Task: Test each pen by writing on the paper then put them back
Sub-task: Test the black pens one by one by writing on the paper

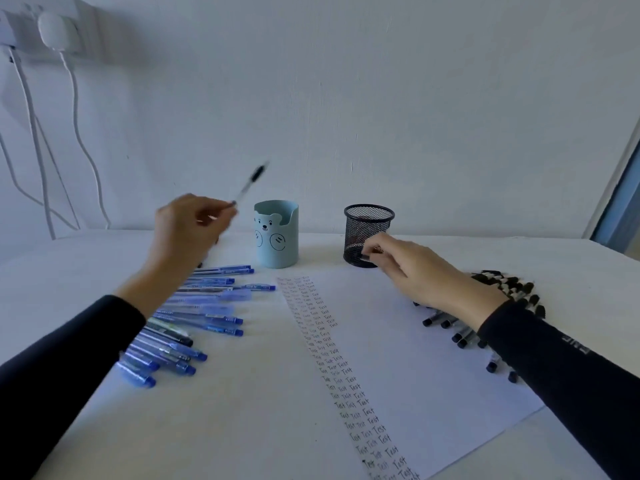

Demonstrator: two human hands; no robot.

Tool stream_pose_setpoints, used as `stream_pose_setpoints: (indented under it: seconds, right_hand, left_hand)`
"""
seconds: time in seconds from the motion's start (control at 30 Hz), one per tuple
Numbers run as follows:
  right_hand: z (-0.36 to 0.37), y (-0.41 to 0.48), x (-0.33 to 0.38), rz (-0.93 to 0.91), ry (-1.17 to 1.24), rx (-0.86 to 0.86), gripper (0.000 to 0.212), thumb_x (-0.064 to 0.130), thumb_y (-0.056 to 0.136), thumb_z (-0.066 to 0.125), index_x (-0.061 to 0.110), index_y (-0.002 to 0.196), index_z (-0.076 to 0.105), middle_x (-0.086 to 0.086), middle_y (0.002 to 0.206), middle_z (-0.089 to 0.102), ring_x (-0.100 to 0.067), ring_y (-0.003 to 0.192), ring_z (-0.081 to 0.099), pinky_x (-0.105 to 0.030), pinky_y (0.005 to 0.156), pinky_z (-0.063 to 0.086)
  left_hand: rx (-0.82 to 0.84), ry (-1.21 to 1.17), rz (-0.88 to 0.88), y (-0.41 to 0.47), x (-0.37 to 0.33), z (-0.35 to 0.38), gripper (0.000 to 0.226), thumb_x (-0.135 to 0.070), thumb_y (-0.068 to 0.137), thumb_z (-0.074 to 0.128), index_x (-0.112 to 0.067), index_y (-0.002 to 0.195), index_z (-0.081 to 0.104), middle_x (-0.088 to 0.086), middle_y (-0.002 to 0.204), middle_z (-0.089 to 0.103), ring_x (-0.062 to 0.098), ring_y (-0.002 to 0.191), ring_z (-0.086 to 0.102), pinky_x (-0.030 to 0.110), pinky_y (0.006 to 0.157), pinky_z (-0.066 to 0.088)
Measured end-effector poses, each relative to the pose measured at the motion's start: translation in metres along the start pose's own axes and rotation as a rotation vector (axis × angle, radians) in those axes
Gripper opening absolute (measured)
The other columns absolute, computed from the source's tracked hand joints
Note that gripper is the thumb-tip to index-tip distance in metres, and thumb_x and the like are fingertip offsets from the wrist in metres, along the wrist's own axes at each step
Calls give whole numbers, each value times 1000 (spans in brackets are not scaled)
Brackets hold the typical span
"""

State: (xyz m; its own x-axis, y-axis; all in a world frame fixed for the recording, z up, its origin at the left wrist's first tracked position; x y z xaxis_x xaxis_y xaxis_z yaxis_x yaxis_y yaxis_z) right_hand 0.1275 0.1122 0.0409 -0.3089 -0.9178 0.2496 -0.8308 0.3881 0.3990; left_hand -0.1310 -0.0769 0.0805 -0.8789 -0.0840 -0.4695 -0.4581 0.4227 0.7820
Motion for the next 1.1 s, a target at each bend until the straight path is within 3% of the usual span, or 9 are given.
stream_pose_setpoints:
  seconds: [0.17, 0.27, 0.47, 0.57, 0.7, 0.83, 0.93, 1.03, 1.1]
  right_hand:
    - [5, -2, 17, -7, 64, -29, 25, 55, 97, 43, 35, 104, 56, 13, 84, 60, -9, 84, 49, -37, 93, 32]
    - [9, -5, 25, -6, 119, -12, 49, 73, 80, 48, 30, 102, 53, 13, 69, 51, 1, 68, 49, -25, 76, 31]
    - [15, -5, 34, -78, 256, -52, 37, 50, 82, 70, 22, 98, 53, 11, 61, 36, -7, 59, 45, -22, 69, 47]
    - [14, -3, 33, -1, 435, 71, 53, 57, 76, 71, 32, 118, 51, 8, 73, 46, -3, 74, 53, -24, 77, 46]
    - [-1, -1, 30, 80, 707, -39, 37, 37, 99, 49, 22, 132, 55, -2, 87, 69, 1, 78, 60, -16, 80, 46]
    - [4, -3, 22, 294, 1041, -30, 55, 50, 102, 22, 17, 123, 60, -21, 76, 70, -28, 67, 66, -31, 62, 53]
    - [16, -10, 27, 385, 1171, 143, 39, 35, 104, 35, 11, 126, 57, -18, 76, 71, -24, 63, 63, -30, 59, 52]
    - [36, -17, 43, 383, 1253, 357, 28, 17, 100, 44, 8, 123, 58, -15, 102, 72, -18, 81, 65, -28, 71, 56]
    - [44, -16, 42, 373, 1040, 298, 21, 17, 99, 51, 9, 105, 69, -9, 93, 74, -13, 73, 62, -24, 65, 52]
  left_hand:
    - [176, 359, -214, 1, 90, 2, 34, -24, 89, 67, 4, 70, 66, 16, 65, 63, 26, 62, 52, 32, 63, 41]
    - [238, 410, -286, -3, 119, 6, 39, -25, 86, 69, -1, 56, 62, 23, 64, 64, 25, 57, 50, 39, 63, 51]
    - [255, 436, -302, -6, 122, 11, 37, -29, 85, 71, -2, 59, 66, 16, 62, 64, 32, 63, 60, 40, 63, 52]
    - [300, 428, -298, -5, 122, 13, 44, -39, 82, 71, -3, 59, 63, 17, 61, 60, 34, 63, 57, 36, 60, 44]
    - [296, 440, -246, -4, 101, 12, 40, -31, 87, 70, -1, 114, 67, 22, 111, 59, 40, 101, 58, 44, 85, 46]
    - [293, 304, -41, -11, 48, 17, 16, -25, 90, 65, -17, 104, 70, 3, 103, 62, 25, 94, 60, 39, 81, 50]
    - [506, 178, 41, -33, 12, 39, 5, -33, 88, 66, -31, 92, 67, -18, 89, 60, 0, 81, 59, 32, 81, 53]
    - [753, 126, 136, -55, -14, 65, 41, -61, 81, 54, -33, 108, 68, -24, 105, 60, -5, 96, 57, 20, 93, 45]
    - [843, 137, 130, -65, -18, 75, 62, -75, 75, 49, -36, 121, 63, -25, 120, 55, -4, 111, 51, 20, 100, 38]
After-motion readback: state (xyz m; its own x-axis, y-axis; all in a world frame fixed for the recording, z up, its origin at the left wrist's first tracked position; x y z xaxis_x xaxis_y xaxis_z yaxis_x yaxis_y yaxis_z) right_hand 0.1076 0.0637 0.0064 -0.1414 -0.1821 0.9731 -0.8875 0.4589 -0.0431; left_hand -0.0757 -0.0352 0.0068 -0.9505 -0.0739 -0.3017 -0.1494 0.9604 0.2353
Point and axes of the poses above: each hand's wrist, its own y-axis towards the middle knuckle, its own z-axis out of the palm, x = y × z, the point moved 6 cm from there along y, towards the middle knuckle
